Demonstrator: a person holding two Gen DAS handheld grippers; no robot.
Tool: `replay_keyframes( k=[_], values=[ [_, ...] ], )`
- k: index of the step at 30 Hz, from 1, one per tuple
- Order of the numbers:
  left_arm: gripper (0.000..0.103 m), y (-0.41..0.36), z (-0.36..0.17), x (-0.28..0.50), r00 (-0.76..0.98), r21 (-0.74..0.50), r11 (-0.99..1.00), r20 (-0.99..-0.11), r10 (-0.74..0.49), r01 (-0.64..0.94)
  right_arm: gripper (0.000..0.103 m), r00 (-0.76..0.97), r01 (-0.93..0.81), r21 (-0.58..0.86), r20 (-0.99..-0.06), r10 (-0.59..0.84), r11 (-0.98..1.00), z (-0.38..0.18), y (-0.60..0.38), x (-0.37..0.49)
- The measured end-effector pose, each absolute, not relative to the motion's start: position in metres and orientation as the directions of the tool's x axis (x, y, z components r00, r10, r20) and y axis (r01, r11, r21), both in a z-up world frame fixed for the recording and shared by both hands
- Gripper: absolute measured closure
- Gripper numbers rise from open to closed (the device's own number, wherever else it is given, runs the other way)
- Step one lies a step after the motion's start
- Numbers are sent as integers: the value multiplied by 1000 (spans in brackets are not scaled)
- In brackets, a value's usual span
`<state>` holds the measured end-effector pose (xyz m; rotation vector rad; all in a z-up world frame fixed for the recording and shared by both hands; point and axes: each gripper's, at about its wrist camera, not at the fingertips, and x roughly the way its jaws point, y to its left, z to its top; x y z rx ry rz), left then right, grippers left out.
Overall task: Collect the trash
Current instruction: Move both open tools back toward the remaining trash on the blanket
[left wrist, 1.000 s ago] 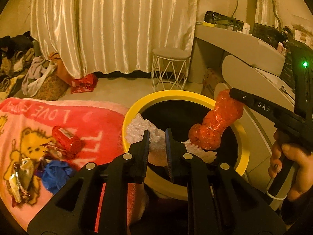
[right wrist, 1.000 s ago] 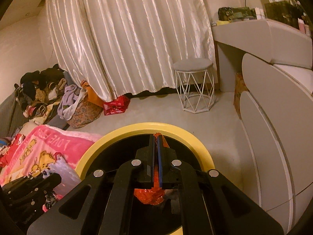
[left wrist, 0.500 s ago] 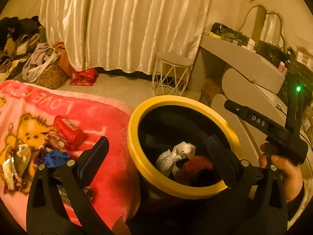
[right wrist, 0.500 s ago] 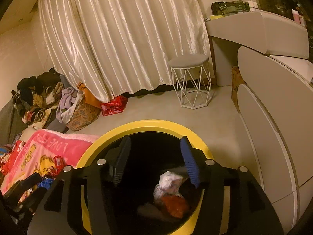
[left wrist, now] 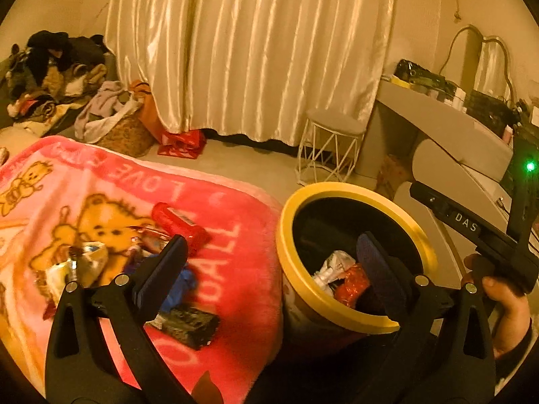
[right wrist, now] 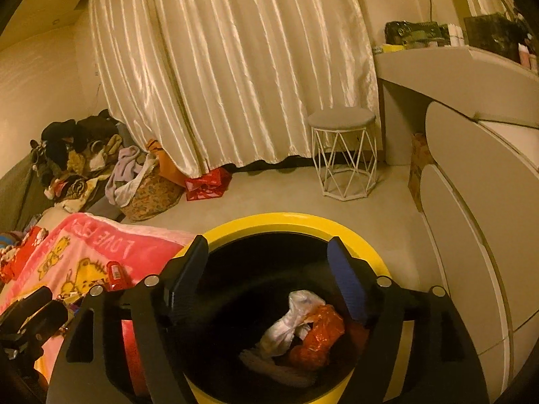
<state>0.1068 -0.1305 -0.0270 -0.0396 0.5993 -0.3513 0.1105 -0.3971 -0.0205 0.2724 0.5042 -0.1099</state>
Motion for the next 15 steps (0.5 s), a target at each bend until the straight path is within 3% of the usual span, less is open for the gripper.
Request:
replay_keyframes(
  k=[15],
  values=[
    [11, -91, -12, 93, 832, -120, 969, -497, -248, 217, 26, 893, 63, 174, -449, 23, 983, -2, -354, 107]
  ],
)
